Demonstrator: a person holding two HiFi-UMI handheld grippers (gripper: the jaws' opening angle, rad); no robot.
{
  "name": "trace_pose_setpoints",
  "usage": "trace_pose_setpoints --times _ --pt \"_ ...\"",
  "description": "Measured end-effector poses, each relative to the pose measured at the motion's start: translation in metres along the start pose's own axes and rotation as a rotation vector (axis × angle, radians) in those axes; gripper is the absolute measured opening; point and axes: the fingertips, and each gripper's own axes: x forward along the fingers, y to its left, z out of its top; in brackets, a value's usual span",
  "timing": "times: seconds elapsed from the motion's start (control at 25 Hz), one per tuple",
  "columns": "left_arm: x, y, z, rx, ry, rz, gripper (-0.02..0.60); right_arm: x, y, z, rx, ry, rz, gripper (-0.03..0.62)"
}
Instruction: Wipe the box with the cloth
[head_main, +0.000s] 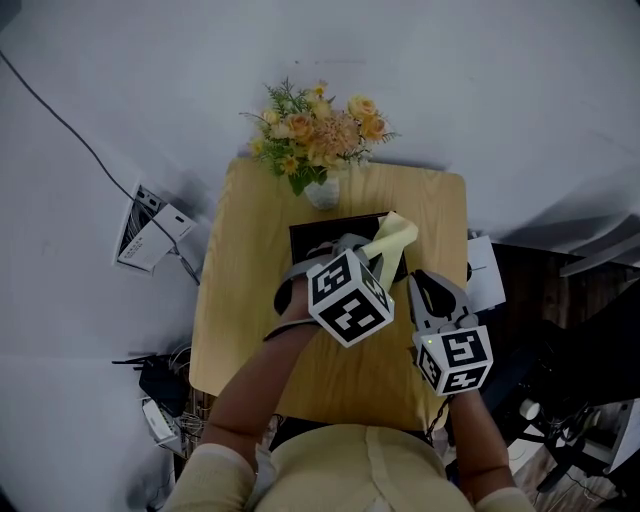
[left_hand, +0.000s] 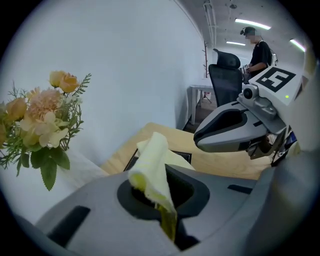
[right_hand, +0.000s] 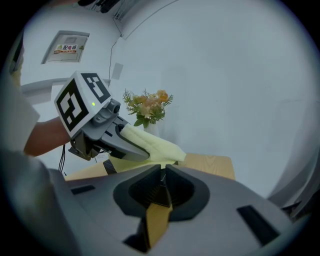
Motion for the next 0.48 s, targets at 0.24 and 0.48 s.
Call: trace_pose_setpoints --times 0.24,0.48 --pt "-0.010 0.019 -0.021 -0.025 0.035 0.065 0.025 0.000 0.005 -0.001 0.003 0.001 -0.003 0.034" --pt "-0.032 0.042 -0.053 -0.100 0.030 0.146 0.025 0.002 0.014 0.002 -0.008 0.002 -0.008 0.034"
